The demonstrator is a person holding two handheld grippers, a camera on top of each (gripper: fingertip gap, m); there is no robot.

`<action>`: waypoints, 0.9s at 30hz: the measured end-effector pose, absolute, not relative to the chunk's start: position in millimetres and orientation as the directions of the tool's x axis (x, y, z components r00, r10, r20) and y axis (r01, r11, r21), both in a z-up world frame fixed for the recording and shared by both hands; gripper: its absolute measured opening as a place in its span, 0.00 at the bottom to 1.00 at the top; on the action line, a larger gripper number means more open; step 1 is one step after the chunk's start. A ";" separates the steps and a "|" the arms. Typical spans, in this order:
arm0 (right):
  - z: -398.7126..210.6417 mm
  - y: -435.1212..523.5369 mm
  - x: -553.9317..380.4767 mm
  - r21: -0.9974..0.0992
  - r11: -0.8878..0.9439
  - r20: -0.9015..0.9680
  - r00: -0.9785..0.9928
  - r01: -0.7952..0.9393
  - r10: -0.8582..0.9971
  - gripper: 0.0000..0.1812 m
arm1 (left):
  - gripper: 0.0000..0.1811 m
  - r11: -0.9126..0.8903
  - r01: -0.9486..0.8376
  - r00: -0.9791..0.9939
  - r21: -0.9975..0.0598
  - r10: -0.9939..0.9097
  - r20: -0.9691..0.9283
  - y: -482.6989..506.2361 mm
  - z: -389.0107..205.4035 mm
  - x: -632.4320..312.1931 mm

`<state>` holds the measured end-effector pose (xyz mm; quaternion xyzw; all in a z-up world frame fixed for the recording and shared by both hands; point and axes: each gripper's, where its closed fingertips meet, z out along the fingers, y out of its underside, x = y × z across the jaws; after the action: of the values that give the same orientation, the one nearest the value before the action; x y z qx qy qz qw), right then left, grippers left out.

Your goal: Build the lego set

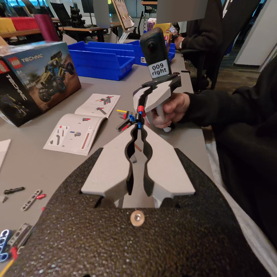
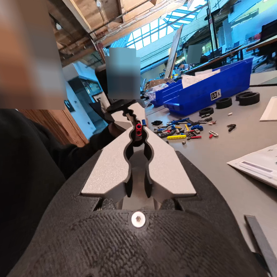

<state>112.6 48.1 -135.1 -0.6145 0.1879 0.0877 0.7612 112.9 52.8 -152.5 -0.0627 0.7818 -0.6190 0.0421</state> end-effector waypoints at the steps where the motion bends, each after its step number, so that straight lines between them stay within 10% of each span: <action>1: -136.9 48.2 112.6 -0.918 0.205 -0.368 0.922 -0.339 -0.119 0.03 | 0.01 0.229 -0.060 -0.989 -0.972 -0.146 0.026 52.3 -154.6 112.9; 15: -162.5 43.6 105.5 -0.978 -0.174 -0.071 0.973 -0.111 -0.221 0.03 | 0.01 0.425 0.181 -0.963 -0.887 -0.109 -0.248 49.4 -177.1 110.1; 27: -142.4 45.5 99.2 -0.913 0.117 -0.398 0.917 -0.391 -0.038 0.03 | 0.01 0.315 0.153 -0.976 -0.937 -0.099 -0.193 51.8 -154.0 102.0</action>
<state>99.2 45.5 -142.4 -0.6533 0.1644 0.1209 0.7291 102.0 51.8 -154.0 0.0169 0.8038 -0.5848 0.1078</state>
